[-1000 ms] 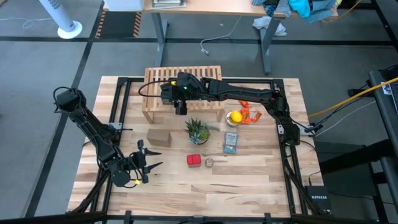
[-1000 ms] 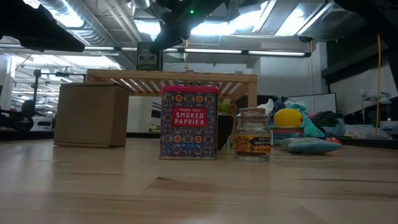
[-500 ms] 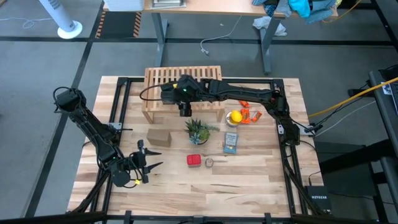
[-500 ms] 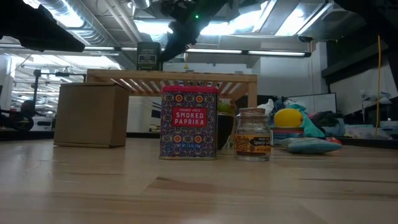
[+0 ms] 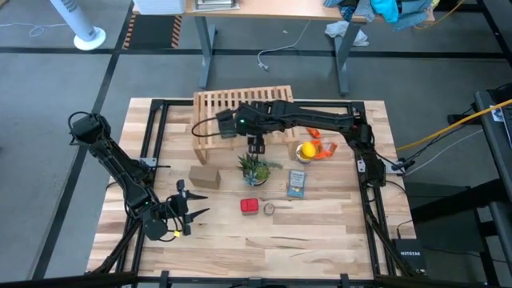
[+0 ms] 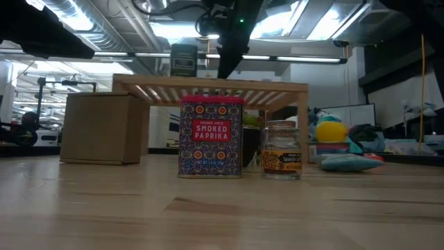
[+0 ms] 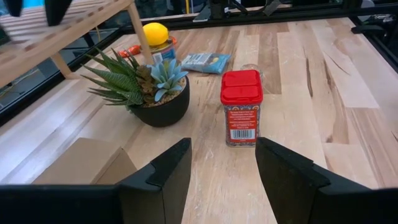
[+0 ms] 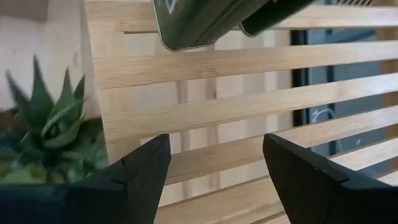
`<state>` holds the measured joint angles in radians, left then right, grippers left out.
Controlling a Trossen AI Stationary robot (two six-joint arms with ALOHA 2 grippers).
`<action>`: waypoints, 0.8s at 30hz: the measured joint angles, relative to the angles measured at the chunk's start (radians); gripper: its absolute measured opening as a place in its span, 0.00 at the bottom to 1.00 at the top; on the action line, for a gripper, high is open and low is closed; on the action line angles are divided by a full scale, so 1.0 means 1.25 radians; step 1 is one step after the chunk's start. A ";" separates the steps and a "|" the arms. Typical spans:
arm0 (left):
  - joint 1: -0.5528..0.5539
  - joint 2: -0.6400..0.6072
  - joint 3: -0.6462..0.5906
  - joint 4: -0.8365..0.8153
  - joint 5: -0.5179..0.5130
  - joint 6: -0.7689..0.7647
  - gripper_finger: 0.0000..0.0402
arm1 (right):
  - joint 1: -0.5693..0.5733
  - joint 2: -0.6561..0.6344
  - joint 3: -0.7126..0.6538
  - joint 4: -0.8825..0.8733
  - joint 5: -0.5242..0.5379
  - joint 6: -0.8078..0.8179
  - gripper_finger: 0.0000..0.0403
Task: Shelf spices
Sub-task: Put the red seasoning can on the shelf
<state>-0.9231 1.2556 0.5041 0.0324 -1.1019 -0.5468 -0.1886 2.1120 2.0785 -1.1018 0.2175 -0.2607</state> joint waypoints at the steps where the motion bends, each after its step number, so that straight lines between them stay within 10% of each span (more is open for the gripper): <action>1: 0.000 0.000 0.000 0.000 0.000 0.000 0.43 | 0.001 -0.002 0.000 -0.009 -0.002 0.003 0.67; 24: 0.000 0.000 0.000 0.000 0.000 0.000 0.43 | 0.064 -0.037 0.092 0.032 -0.160 0.084 0.67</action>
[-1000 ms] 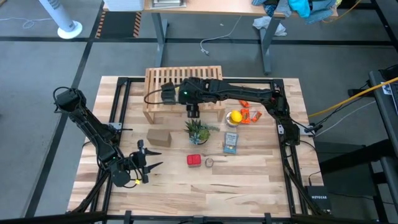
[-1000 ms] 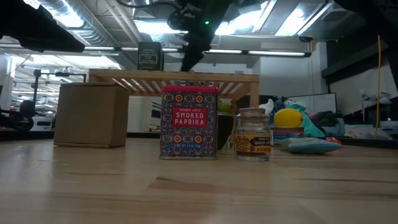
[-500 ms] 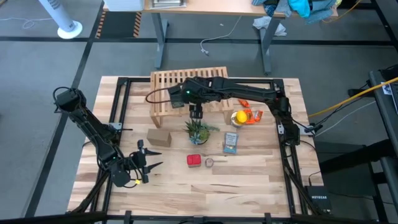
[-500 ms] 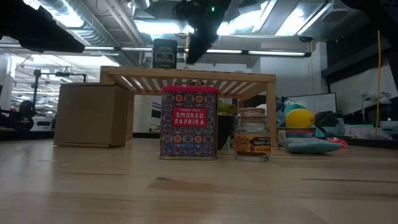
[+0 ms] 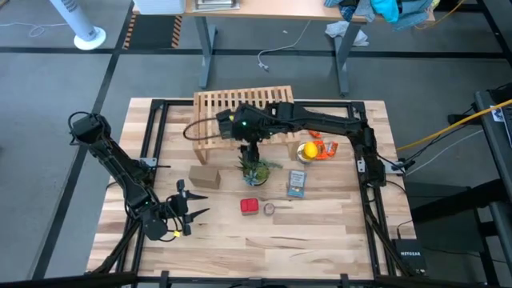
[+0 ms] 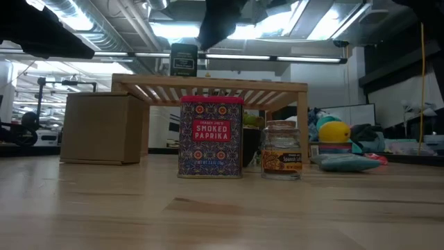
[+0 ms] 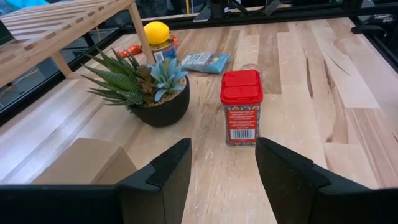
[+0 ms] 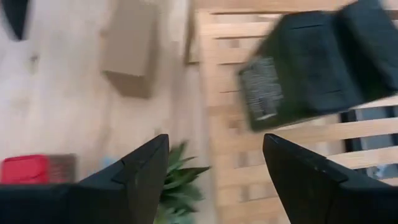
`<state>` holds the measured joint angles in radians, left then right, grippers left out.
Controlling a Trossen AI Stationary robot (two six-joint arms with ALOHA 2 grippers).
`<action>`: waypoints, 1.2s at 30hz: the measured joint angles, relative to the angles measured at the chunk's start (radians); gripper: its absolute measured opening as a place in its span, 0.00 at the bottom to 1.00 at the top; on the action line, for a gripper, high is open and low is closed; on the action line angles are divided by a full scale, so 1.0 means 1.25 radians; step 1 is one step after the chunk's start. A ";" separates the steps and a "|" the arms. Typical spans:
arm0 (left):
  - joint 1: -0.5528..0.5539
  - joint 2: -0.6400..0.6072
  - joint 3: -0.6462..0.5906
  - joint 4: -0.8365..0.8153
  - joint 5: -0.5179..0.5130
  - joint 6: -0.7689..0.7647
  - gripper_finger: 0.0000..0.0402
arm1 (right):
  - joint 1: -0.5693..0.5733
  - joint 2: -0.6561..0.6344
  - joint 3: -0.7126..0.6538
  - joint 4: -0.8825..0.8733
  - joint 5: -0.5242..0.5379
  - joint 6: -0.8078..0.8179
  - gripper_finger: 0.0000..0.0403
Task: Shelf spices
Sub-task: Put the red seasoning can on the shelf
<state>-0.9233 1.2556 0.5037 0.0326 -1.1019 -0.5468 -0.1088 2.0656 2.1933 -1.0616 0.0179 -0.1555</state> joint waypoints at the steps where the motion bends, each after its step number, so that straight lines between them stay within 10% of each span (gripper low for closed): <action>1: 0.000 0.000 0.000 0.000 0.001 -0.001 0.43 | 0.011 -0.003 0.000 -0.012 -0.008 0.004 0.67; 14: 0.000 0.000 0.000 0.001 0.002 -0.003 0.43 | 0.215 -0.008 -0.029 -0.142 -0.005 0.165 0.67; 36: 0.000 0.000 0.000 0.005 0.001 0.039 0.43 | 0.317 -0.009 -0.397 0.149 0.069 0.268 0.67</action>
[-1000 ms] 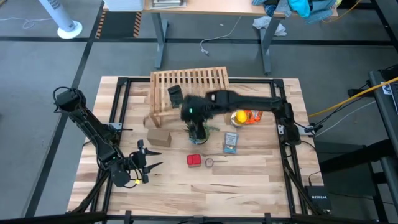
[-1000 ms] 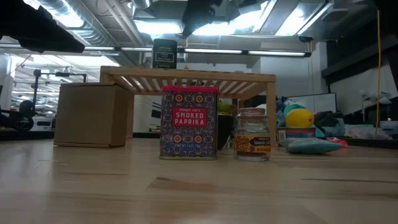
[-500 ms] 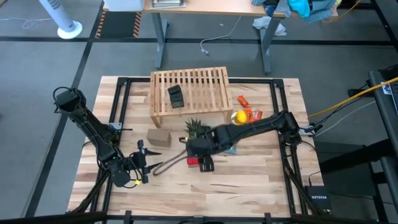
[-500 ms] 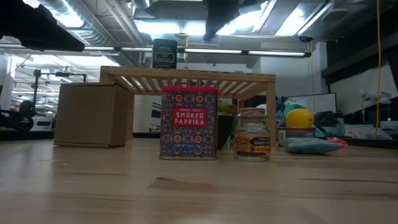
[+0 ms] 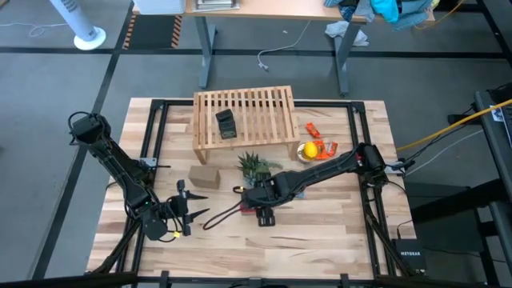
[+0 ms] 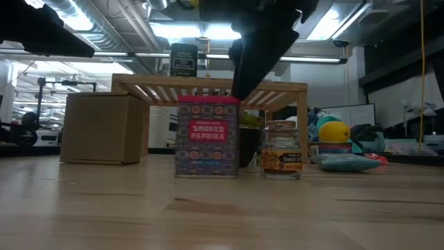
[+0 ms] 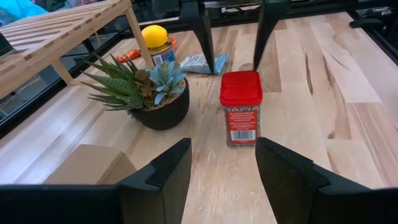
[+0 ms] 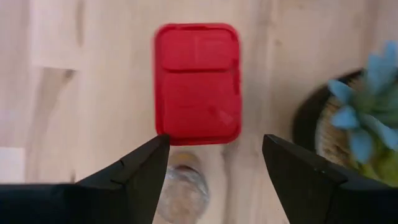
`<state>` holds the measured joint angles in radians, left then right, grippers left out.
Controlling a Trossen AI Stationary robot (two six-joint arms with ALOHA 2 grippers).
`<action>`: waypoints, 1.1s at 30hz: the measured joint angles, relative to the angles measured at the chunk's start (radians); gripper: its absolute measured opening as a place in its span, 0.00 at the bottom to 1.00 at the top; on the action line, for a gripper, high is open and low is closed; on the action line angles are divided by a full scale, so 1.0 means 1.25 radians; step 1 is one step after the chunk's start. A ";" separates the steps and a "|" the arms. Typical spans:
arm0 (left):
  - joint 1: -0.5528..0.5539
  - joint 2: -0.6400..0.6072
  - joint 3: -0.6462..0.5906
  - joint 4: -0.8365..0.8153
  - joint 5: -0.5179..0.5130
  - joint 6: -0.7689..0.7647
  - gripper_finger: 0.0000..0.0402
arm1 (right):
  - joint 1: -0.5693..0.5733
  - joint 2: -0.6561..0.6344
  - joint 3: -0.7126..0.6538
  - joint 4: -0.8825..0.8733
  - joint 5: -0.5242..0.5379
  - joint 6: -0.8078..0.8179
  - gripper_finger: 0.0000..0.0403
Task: Shelf spices
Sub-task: Put the red seasoning can on the shelf
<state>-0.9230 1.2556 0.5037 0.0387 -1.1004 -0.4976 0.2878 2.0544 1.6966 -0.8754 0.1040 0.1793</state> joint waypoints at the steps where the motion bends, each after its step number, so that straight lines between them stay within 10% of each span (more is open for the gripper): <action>1: 0.000 0.000 0.000 0.000 0.000 0.000 0.43 | 0.000 0.000 -0.003 0.017 -0.011 0.000 0.67; 33: 0.000 0.000 0.000 -0.001 0.000 0.000 0.43 | 0.000 0.006 -0.005 0.142 -0.007 0.053 0.67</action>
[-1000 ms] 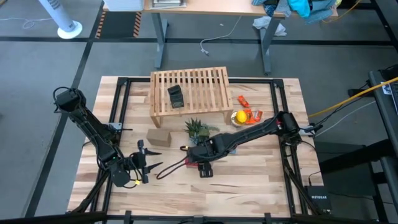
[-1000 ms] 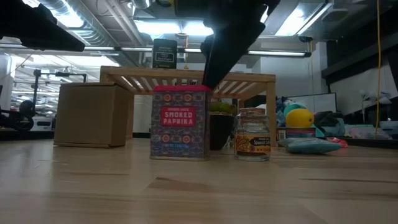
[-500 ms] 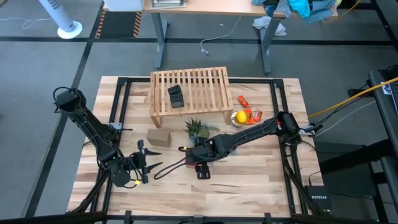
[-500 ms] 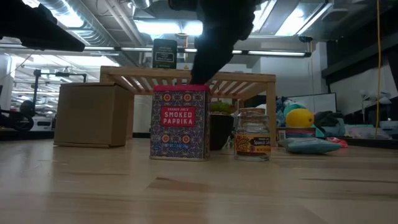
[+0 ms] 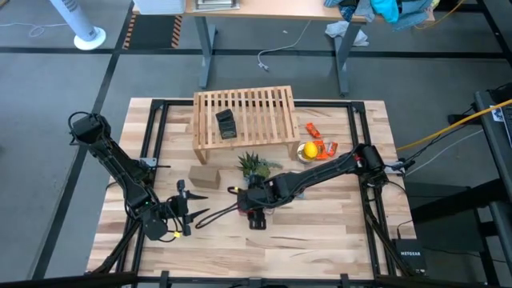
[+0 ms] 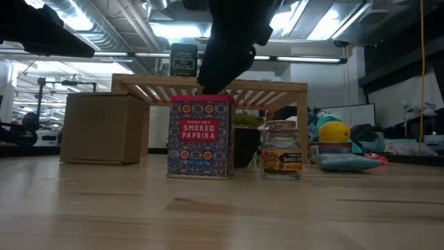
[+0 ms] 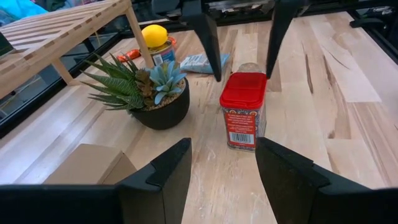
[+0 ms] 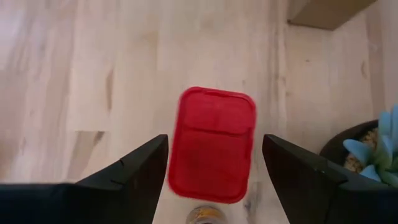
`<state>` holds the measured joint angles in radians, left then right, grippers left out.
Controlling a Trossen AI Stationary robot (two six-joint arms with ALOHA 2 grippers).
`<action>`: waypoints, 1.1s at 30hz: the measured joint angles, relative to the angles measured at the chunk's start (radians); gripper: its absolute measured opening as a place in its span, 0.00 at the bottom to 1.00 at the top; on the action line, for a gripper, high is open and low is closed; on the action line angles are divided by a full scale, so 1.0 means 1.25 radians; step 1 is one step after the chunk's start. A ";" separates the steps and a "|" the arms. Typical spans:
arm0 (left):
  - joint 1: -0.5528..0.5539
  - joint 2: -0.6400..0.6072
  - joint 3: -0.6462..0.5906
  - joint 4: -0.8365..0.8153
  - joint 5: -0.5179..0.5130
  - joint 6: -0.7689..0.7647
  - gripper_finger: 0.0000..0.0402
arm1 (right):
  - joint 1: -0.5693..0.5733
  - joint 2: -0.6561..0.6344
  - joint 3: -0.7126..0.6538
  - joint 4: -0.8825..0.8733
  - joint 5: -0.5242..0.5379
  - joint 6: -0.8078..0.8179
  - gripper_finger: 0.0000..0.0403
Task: Shelf spices
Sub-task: Put the red seasoning can on the shelf
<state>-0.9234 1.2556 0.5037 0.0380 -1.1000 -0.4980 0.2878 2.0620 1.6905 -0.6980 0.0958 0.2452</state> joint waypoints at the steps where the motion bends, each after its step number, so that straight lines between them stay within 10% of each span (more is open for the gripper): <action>1: 0.000 0.000 0.000 0.000 0.000 0.000 0.43 | 0.000 0.002 0.000 0.000 0.007 0.011 0.67; 33: 0.000 0.000 0.000 0.000 0.000 0.000 0.43 | 0.000 0.067 0.001 0.021 0.001 0.100 0.66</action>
<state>-0.9234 1.2552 0.5037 0.0376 -1.1000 -0.4980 0.2878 2.1459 1.6913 -0.6719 0.0965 0.3698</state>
